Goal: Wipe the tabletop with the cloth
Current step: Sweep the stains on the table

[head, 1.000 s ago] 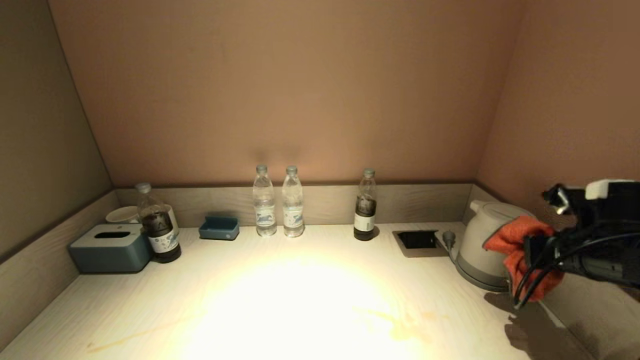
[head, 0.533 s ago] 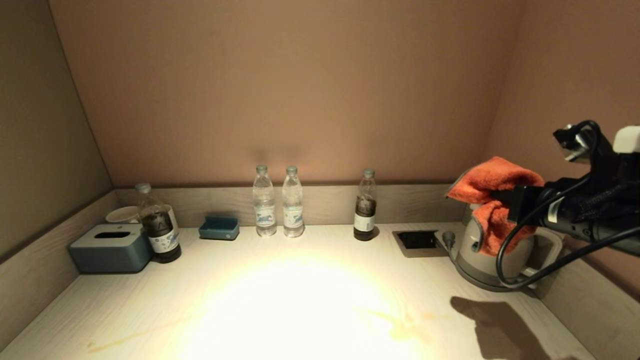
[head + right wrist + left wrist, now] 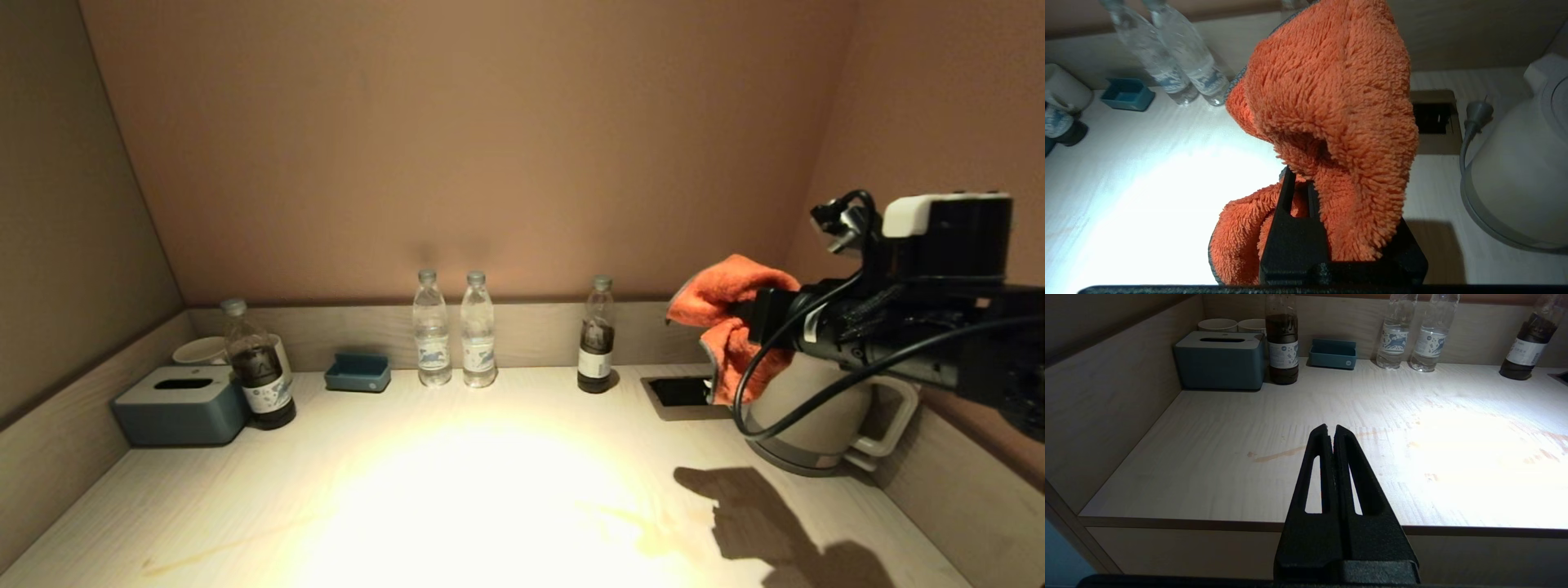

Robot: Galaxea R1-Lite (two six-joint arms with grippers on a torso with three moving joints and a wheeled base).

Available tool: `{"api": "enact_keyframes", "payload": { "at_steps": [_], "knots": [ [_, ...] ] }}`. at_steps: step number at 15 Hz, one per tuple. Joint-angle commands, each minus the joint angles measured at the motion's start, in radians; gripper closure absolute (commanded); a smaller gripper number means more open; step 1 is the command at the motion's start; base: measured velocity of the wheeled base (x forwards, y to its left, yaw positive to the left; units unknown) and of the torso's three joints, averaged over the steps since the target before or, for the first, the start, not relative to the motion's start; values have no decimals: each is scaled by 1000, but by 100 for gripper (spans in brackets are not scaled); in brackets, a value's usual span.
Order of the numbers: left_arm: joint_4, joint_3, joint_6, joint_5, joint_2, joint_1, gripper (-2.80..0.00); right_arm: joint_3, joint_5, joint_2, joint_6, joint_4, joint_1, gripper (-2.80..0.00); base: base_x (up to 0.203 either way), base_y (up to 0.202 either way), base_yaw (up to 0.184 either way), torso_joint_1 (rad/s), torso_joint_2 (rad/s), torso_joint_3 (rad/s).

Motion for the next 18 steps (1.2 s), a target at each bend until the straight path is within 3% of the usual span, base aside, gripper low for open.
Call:
{"api": "enact_keyframes", "payload": {
  "at_steps": [1,5,9,11,14,18],
  "knots": [
    [0,0,-1,0,0,0,0,25,-206,108,16,-2,1,0,0,0,0,0,0,0],
    [0,0,-1,0,0,0,0,67,-226,117,36,1,-16,0,0,0,0,0,0,0],
    [0,0,-1,0,0,0,0,20,-377,142,24,33,-24,0,0,0,0,0,0,0],
    [0,0,-1,0,0,0,0,-52,-422,129,-9,159,-24,0,0,0,0,0,0,0],
    [0,0,-1,0,0,0,0,-110,-430,124,7,368,-9,0,0,0,0,0,0,0],
    [0,0,-1,0,0,0,0,-296,-432,182,19,711,-4,0,0,0,0,0,0,0]
  ]
}}
